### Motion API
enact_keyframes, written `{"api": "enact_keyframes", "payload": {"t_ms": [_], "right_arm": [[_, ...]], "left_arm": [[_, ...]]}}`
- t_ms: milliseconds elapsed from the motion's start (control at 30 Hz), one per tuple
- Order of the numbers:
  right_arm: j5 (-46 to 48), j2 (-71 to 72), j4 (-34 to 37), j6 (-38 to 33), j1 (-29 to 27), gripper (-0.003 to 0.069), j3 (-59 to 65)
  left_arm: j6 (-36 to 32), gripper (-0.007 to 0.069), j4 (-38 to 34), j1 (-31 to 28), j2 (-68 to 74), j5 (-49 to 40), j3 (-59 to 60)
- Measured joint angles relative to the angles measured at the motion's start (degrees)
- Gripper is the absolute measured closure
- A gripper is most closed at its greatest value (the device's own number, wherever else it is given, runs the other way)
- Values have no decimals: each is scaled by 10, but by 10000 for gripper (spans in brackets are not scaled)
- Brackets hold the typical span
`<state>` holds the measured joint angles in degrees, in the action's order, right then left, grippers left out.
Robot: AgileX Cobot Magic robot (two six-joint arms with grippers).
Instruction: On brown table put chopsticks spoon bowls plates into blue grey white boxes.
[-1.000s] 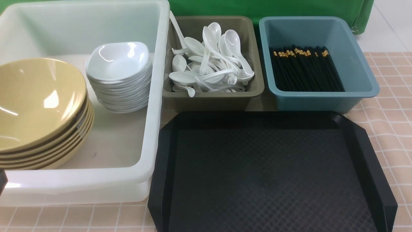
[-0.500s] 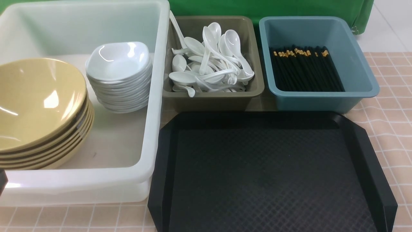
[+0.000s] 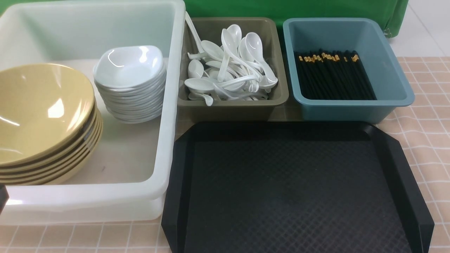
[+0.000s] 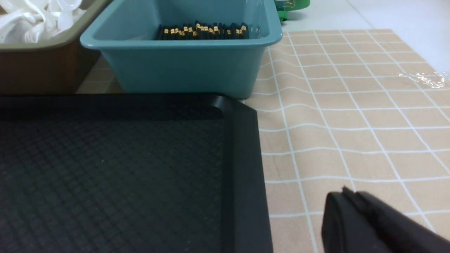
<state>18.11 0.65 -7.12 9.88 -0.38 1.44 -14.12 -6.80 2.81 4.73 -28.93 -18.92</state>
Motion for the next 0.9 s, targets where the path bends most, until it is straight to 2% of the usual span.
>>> {"api": "enact_keyframes", "payload": {"t_ms": [267,400,533,633,733,900], "right_arm": [[0,0,0,0,0,610,0],[0,0,0,0,0,610,0],[0,0,0,0,0,610,0],[0,0,0,0,0,610,0],[0,0,0,0,0,610,0],[0,0,0,0,0,610,0]], "left_arm": [[1,622,-1,0,-2,20,32],[23,622,11,-5,-25,134,109],[54,622,23,-45,-51,207,192],[83,622,24,-59,-53,203,203],[116,622,34,-64,-54,153,204],[99,622,34,-64,-54,112,204]]}}
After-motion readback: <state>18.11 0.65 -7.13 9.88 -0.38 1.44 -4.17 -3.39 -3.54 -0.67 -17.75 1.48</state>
